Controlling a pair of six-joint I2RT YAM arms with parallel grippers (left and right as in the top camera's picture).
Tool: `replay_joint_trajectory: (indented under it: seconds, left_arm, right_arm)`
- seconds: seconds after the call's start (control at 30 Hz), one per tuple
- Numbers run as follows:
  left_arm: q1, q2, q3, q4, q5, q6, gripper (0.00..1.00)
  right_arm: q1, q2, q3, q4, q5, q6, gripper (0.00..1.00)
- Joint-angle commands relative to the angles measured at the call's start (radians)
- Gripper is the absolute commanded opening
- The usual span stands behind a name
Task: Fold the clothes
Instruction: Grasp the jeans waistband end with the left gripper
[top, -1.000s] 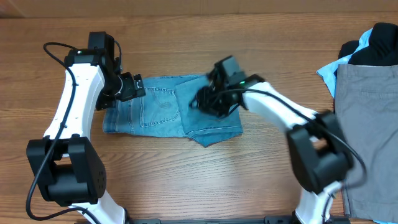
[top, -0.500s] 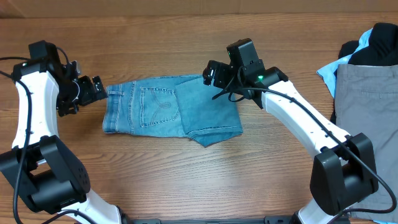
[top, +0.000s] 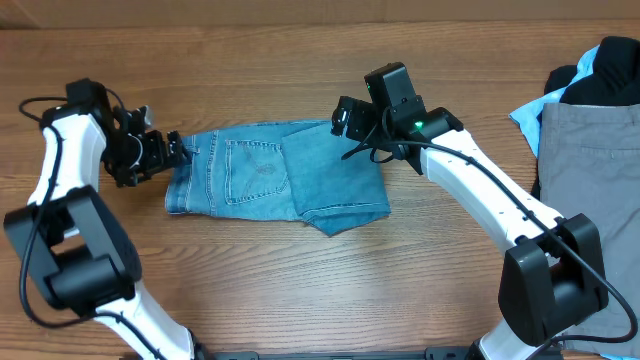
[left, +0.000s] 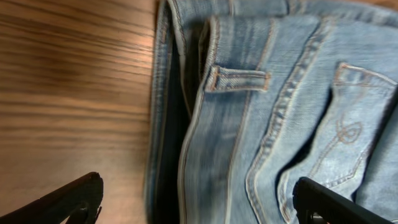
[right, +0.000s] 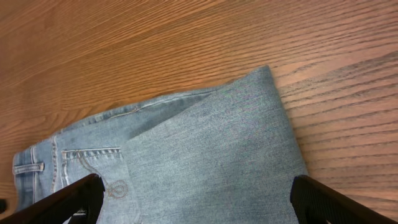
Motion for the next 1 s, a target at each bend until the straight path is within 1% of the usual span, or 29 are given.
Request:
replay_joint_trajectory:
  seconds: [0.0, 0.13, 0.37, 0.7, 0.73, 0.8, 0.9, 0.93, 0.97]
  left_arm:
    - [-0.003, 0.062, -0.010, 0.014, 0.056, 0.037, 1.00]
    - [-0.003, 0.116, -0.010, 0.020, 0.048, 0.045, 1.00]
    - [-0.014, 0.147, -0.011, 0.012, 0.057, 0.044, 1.00]
    - [-0.122, 0.156, -0.011, 0.016, 0.077, 0.037, 1.00]
    - [-0.132, 0.156, -0.011, 0.016, 0.074, 0.037, 0.98]
    - [-0.152, 0.156, -0.011, 0.017, 0.069, 0.037, 0.89]
    - [-0.172, 0.156, -0.011, 0.019, 0.042, 0.029, 0.63]
    - [-0.174, 0.156, -0.010, 0.019, 0.028, 0.021, 0.51]
    - [-0.173, 0.156, -0.010, 0.019, 0.014, 0.008, 0.33]
  right_arm:
    - [-0.003, -0.002, -0.003, 0.008, 0.020, -0.002, 1.00]
    - [-0.003, -0.002, -0.003, 0.008, 0.020, -0.002, 1.00]
    - [-0.003, -0.002, -0.003, 0.012, 0.020, -0.002, 1.00]
    - [-0.003, -0.002, -0.003, 0.011, 0.016, 0.002, 1.00]
    - [-0.003, -0.002, -0.003, 0.011, 0.016, 0.002, 1.00]
    - [-0.003, -0.002, -0.003, 0.011, 0.016, 0.002, 1.00]
    - [-0.003, -0.002, -0.003, 0.008, 0.016, 0.002, 1.00]
    - [-0.003, -0.002, -0.003, 0.008, 0.016, 0.002, 1.00]
    - [-0.003, -0.002, -0.003, 0.007, 0.016, 0.002, 1.00]
